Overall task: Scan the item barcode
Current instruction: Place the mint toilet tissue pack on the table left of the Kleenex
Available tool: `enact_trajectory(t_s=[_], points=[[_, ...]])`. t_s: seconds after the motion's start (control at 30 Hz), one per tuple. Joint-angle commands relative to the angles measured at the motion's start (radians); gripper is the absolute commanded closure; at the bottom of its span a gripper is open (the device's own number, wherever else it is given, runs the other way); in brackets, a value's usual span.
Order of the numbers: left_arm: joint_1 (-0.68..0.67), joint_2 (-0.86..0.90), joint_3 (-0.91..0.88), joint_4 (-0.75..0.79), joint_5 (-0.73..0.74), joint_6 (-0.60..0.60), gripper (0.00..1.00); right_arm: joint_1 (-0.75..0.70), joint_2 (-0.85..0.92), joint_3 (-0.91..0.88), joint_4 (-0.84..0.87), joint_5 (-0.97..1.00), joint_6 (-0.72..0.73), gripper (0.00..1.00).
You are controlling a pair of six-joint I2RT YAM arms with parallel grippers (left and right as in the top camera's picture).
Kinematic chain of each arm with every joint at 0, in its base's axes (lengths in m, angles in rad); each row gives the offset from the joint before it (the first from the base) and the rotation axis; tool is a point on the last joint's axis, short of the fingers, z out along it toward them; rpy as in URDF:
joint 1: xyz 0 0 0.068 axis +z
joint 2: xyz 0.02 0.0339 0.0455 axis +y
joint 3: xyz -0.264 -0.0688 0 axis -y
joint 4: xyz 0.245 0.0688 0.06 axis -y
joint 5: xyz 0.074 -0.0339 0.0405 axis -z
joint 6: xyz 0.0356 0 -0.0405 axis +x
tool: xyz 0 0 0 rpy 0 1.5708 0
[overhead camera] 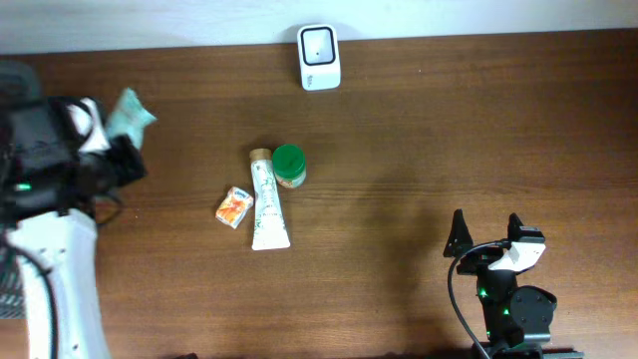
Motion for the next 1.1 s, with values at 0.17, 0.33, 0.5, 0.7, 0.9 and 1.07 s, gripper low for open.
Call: enact_trajectory(t_s=[0.17,0.33,0.5,0.7,0.9,1.07], points=[[-0.122,0.003,-0.426,0.364,0.001,-0.080,1.00,-0.006,-0.006,-0.005,-0.005,0.008,0.005,0.02],[-0.181,0.003,-0.553,0.546,-0.007,-0.123,1.00,-0.006,-0.006,-0.005,-0.005,0.008,0.005,0.02],[-0.202,0.003,-0.586,0.563,-0.064,-0.158,1.00,-0.006,-0.006,-0.005,-0.006,0.008,0.005,0.02],[-0.202,0.003,-0.587,0.565,-0.064,-0.157,0.57,-0.005,-0.006,-0.005,-0.005,0.008,0.005,0.02],[-0.200,-0.003,-0.569,0.581,-0.063,-0.157,0.48,-0.005,-0.006,-0.005,-0.005,0.008,0.005,0.02],[-0.200,-0.042,-0.443,0.502,-0.061,-0.090,0.46,-0.006,-0.006,-0.005,-0.006,0.008,0.005,0.02]])
